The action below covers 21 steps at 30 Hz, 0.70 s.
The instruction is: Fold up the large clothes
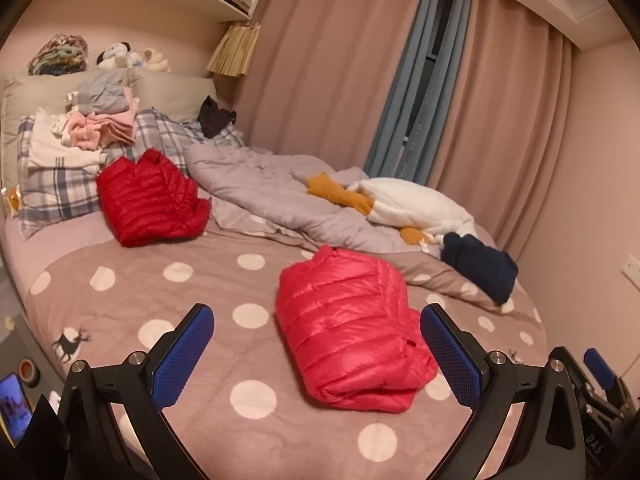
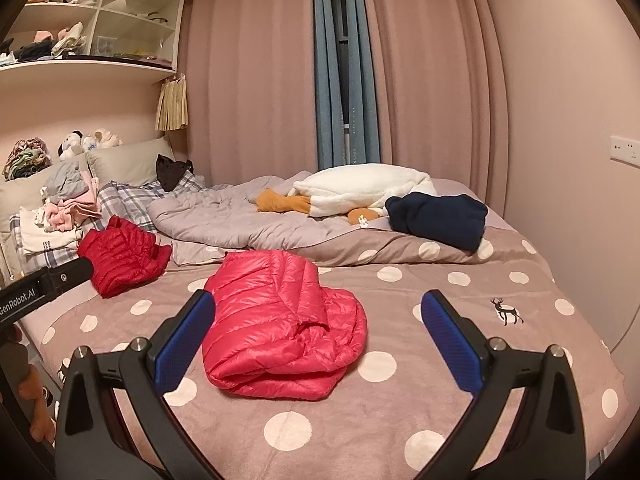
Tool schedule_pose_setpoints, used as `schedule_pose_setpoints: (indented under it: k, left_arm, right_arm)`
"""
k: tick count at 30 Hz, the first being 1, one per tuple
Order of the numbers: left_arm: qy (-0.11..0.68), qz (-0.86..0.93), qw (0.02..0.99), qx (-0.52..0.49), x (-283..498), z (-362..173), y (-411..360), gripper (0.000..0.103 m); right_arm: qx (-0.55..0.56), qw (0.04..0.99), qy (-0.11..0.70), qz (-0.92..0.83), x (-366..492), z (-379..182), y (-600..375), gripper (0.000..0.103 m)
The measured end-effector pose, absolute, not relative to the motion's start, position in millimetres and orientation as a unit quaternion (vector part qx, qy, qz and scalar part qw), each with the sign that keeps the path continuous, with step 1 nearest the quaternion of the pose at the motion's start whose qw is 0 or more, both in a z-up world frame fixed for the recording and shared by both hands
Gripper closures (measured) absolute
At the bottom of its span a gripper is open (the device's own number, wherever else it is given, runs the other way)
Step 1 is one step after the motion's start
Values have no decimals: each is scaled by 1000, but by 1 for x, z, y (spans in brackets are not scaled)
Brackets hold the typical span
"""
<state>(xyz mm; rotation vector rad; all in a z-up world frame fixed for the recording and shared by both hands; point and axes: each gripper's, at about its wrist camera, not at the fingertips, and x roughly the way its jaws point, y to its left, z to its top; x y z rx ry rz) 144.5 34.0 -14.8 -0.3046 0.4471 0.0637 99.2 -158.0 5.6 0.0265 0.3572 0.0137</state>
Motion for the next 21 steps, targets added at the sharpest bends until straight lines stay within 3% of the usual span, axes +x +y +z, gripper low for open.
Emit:
schedule_pose_setpoints:
  k: [21]
  left_arm:
    - [216,40,967,-131,146,-15,32,1]
  right_arm:
    - [19,984,176,-14,100,5,-158,0]
